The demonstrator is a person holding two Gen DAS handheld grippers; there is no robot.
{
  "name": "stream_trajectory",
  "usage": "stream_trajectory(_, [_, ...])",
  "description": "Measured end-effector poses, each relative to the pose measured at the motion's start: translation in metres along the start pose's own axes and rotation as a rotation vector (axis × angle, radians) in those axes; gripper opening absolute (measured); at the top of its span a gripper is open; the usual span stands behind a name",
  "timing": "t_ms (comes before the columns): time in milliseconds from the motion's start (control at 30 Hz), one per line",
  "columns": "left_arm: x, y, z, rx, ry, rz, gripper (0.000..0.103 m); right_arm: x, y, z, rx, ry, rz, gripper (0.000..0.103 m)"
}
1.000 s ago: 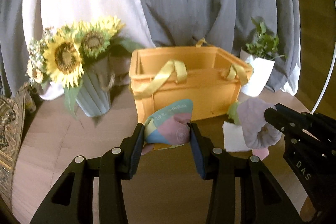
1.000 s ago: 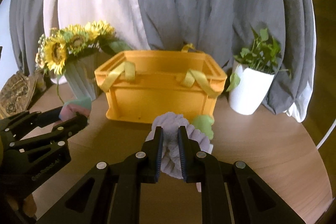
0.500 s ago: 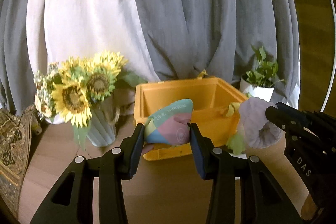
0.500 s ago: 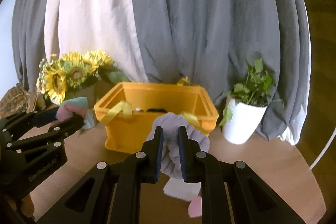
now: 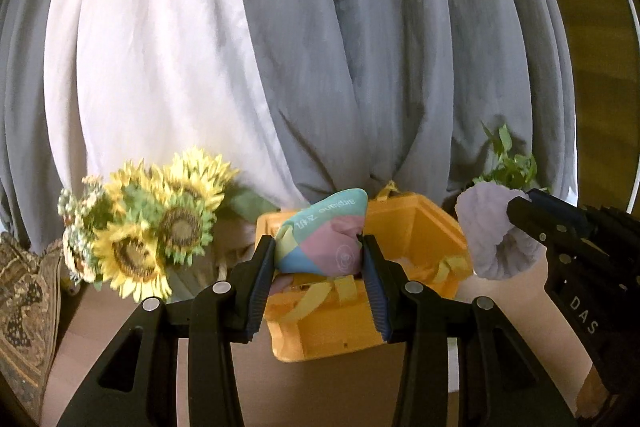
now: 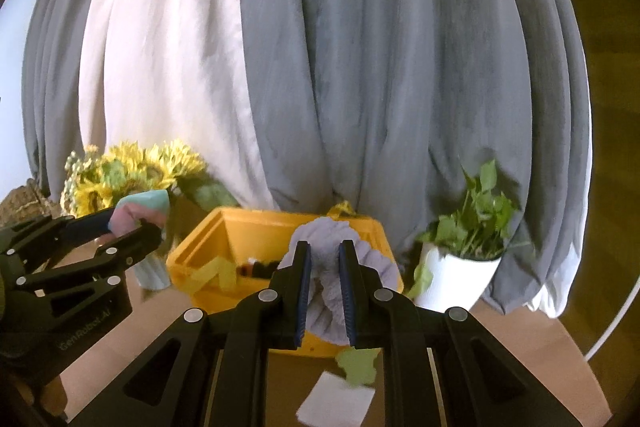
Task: Organize soft objects
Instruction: 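Carry the pastel cloth and pink scrunchie with both tools over the crate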
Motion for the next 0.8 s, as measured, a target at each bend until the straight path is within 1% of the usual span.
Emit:
stream_trajectory(367, [-0.025, 0.027, 0.015, 0.007, 0.027, 0.046, 0.042, -0.021, 0.023, 0.016, 0.009, -0.006, 0.058, 0.016])
stream_trajectory(600, [-0.029, 0.057, 0.019, 0.004, 0.034, 0.032, 0.042, -0.024, 0.049, 0.025, 0.001, 0.0, 0.059, 0.016])
stream_trajectory(800, [-0.028, 0.087, 0.017, -0.002, 0.043, 0.0, 0.042, -0.022, 0.077, 0.028, -0.015, 0.005, 0.031, 0.016])
Point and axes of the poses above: each gripper's, at about its wrist camera, not at the fingertips, and y roughly the way its jaws point, z to its right, x to its underside, the point moved 2 cm from there along y, roughly the way its jaws point, and after that the axes turned 13 degrees about -y, right-handed, at the moved point
